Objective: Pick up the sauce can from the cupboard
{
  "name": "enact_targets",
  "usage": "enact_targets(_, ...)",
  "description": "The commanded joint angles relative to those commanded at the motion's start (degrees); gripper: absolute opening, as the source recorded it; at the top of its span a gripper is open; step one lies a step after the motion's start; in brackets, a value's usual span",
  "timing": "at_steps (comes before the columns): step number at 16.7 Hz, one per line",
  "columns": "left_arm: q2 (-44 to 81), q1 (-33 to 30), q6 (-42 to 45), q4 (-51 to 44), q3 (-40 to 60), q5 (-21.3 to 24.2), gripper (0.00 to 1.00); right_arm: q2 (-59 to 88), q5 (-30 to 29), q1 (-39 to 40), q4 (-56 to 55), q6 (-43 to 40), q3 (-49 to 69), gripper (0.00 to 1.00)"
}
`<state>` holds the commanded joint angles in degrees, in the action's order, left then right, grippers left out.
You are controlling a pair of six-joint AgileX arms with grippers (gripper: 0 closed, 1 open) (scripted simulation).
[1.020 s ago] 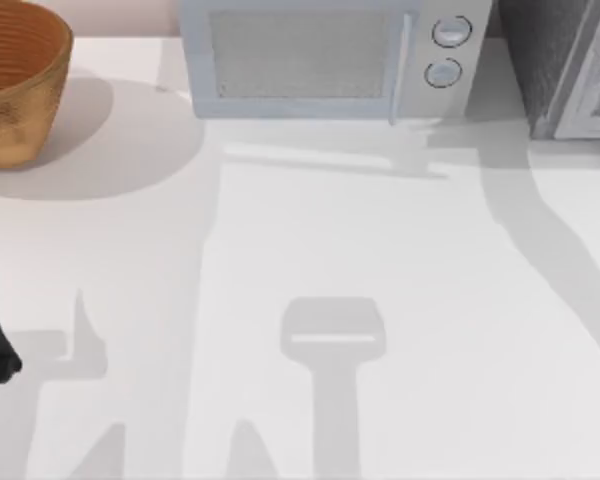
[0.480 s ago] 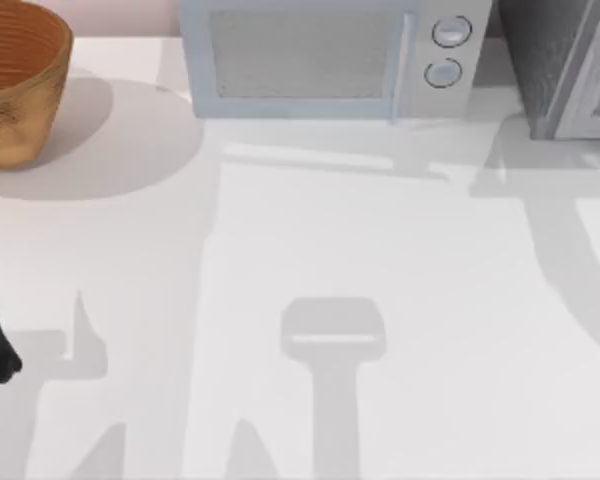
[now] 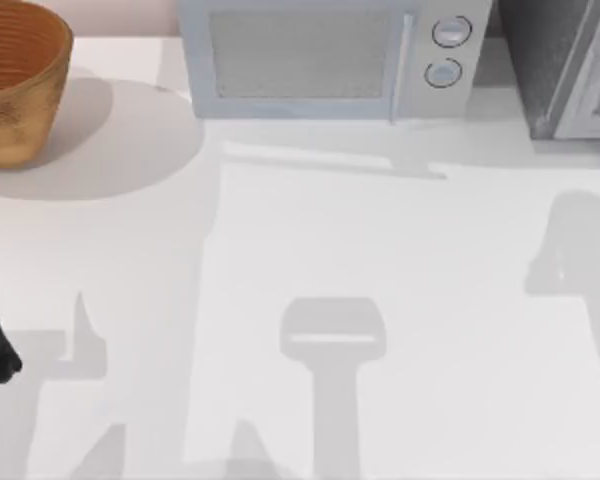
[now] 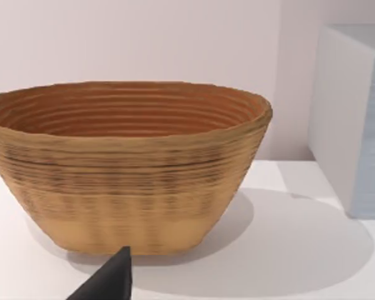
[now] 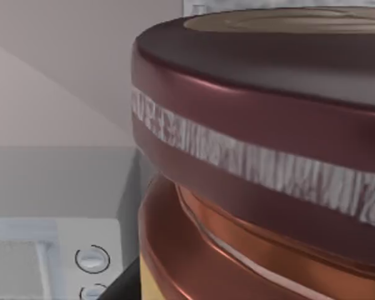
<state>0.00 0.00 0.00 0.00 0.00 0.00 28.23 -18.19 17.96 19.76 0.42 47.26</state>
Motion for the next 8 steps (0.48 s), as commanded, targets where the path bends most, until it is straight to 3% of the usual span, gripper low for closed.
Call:
enact_targets(4,0.0,0.0,0.0,0.0,0.0,0.0,1.0,-14.9,7.7,-7.4,-9.0,-0.2,-25.0,0.0)
enact_targets(8,0.0,0.0,0.0,0.0,0.0,0.0,1.0,-24.7,14.6,-14.4,-16.3,-0.3,-40.9,0.0)
